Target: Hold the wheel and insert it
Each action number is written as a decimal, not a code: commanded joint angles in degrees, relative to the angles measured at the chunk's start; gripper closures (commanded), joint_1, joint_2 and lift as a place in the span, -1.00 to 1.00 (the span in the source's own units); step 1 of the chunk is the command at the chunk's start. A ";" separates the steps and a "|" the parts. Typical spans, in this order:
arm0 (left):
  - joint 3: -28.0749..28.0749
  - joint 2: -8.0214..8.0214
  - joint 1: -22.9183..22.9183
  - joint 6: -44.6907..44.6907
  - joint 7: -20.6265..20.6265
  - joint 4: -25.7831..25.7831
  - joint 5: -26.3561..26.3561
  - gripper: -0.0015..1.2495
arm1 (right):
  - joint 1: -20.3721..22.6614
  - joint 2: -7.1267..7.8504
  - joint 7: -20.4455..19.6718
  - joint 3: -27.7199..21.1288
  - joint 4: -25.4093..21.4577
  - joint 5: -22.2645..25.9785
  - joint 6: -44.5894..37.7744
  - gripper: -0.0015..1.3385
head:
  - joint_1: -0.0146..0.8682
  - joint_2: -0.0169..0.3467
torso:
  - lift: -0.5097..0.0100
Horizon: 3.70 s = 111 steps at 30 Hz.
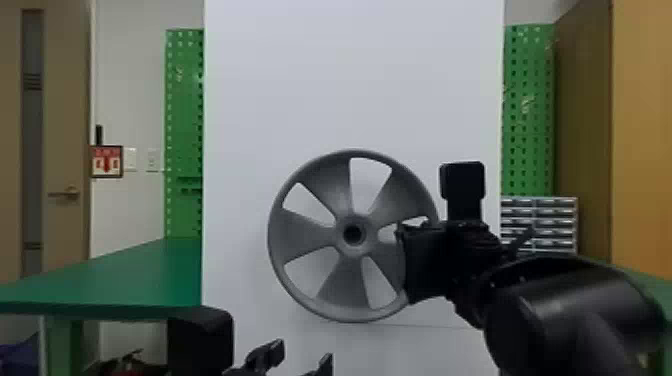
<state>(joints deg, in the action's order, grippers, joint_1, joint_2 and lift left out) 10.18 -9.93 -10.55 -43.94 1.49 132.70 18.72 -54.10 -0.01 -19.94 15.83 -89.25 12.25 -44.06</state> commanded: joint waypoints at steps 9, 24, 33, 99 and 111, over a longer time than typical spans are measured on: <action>0.01 -0.01 0.00 0.00 0.00 -0.07 0.00 -0.15 | -0.04 -0.04 -1.42 1.57 1.18 1.81 1.26 0.70 | -0.96 -0.31 | -0.88; 0.36 -0.01 -0.27 0.00 0.00 -0.16 0.00 -0.15 | -0.31 -0.04 -6.87 2.18 2.41 2.08 3.37 0.70 | -0.96 -0.31 | -0.88; 0.54 -0.01 -0.44 0.00 0.00 -0.25 -0.09 -0.15 | -0.57 -0.04 -8.89 1.92 5.66 2.61 6.09 0.70 | -0.96 -0.31 | -0.88; 0.80 -0.01 -0.62 0.00 -0.17 -0.51 0.27 -0.15 | -0.57 -0.04 -5.02 1.31 8.74 1.73 11.45 -1.00 | -0.96 -0.30 | -0.88; 0.80 -0.01 -0.53 0.00 -0.17 -0.51 0.27 -0.15 | -0.48 -0.04 -5.02 1.31 8.74 1.73 11.63 -1.00 | -0.96 -0.30 | -0.88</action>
<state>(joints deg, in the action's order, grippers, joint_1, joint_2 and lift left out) 10.98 -9.93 -11.15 -43.94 1.31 132.19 18.96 -54.61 0.00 -24.96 17.18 -80.51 13.97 -32.48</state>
